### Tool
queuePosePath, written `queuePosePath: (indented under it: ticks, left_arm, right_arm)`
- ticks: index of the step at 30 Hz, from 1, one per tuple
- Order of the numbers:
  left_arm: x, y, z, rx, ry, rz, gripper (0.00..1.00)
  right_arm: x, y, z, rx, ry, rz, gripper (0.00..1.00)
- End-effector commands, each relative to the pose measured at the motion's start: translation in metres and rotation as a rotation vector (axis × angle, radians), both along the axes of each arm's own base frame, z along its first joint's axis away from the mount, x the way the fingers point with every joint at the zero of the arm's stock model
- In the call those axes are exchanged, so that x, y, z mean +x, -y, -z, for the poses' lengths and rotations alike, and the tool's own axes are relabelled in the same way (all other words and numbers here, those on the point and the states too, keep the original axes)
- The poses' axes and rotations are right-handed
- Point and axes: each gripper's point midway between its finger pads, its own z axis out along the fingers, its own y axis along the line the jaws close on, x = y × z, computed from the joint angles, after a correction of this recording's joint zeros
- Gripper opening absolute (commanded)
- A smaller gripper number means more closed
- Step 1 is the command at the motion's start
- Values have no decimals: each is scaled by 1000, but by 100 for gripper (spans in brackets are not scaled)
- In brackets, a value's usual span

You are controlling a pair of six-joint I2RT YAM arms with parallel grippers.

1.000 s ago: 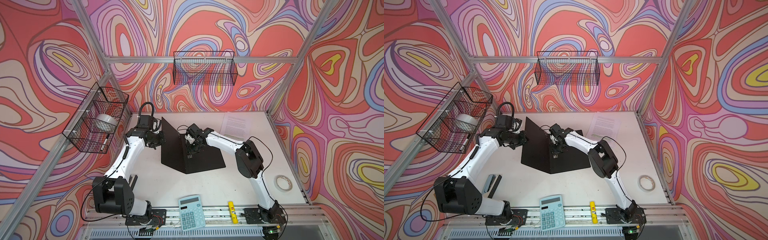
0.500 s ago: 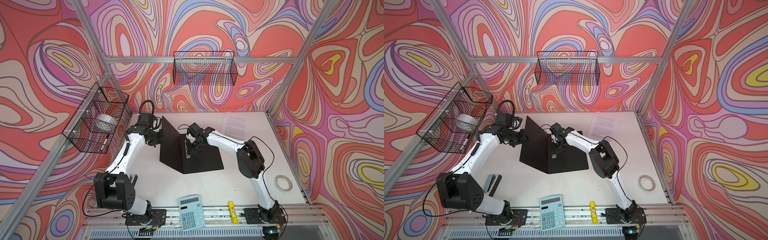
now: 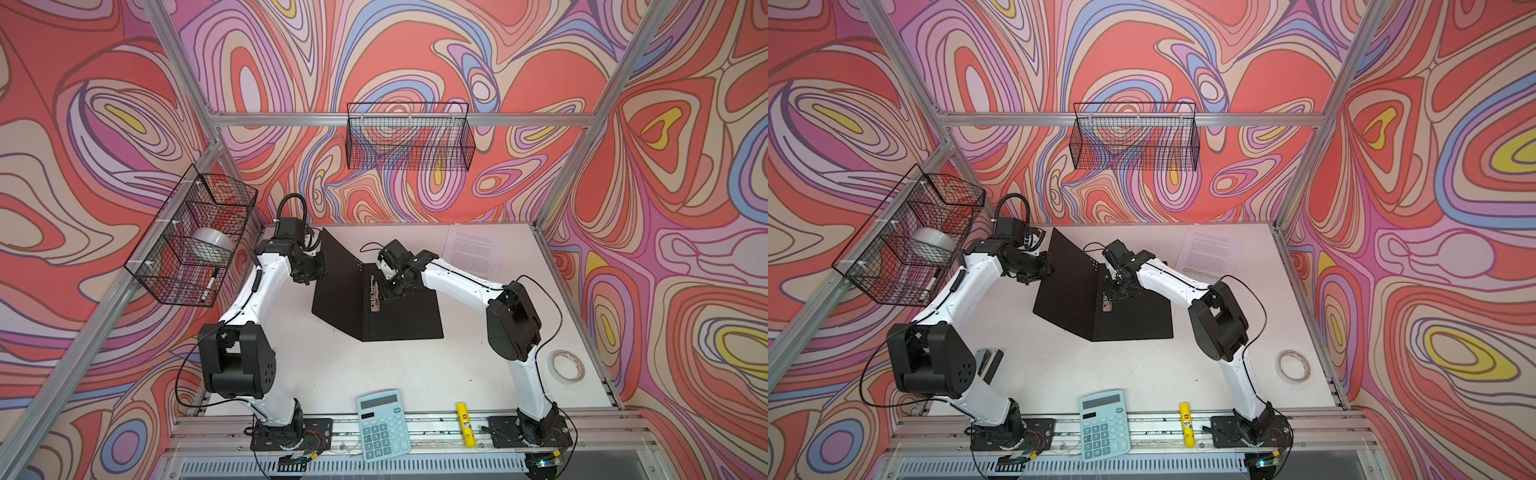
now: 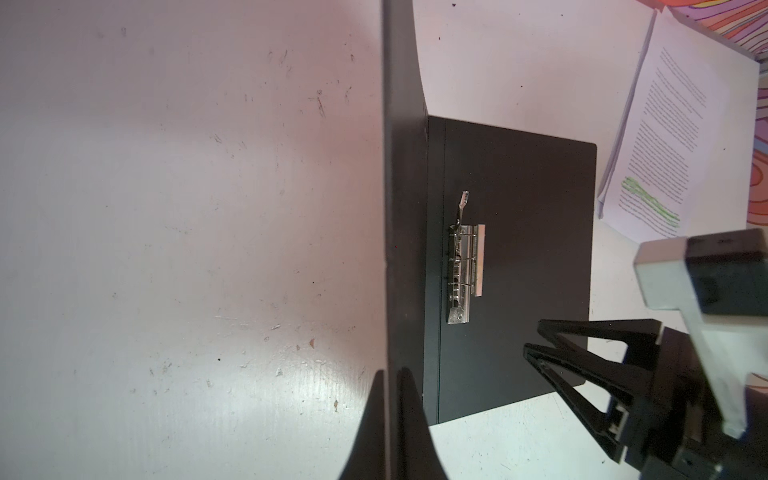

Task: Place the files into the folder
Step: 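Lower the folder cover flat with the left gripper while the right gripper lifts away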

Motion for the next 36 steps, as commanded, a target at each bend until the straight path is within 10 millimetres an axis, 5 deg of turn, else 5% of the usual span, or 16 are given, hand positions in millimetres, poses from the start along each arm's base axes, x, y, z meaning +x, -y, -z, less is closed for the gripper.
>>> queuePosePath:
  ticks: [1,5,13,16,26,36]
  left_arm:
    - [3,-22,1,98,-6,-25,14]
    - [2,-31,3,140,-10,-42,26]
    - [4,-41,2,195,-10,-44,70]
    - [5,-40,1,194,-5,-45,79]
    - [7,-51,-8,251,13,-72,98]
    - [5,-45,-15,214,33,-62,99]
  right_arm:
    - [7,17,-1,-6,31,42,34]
    - [7,32,10,-5,11,78,34]
    - [4,58,22,-25,-1,126,36]
    - [3,64,23,-30,0,137,36]
    - [6,65,19,-18,6,138,37]
    - [7,63,16,-13,7,137,37]
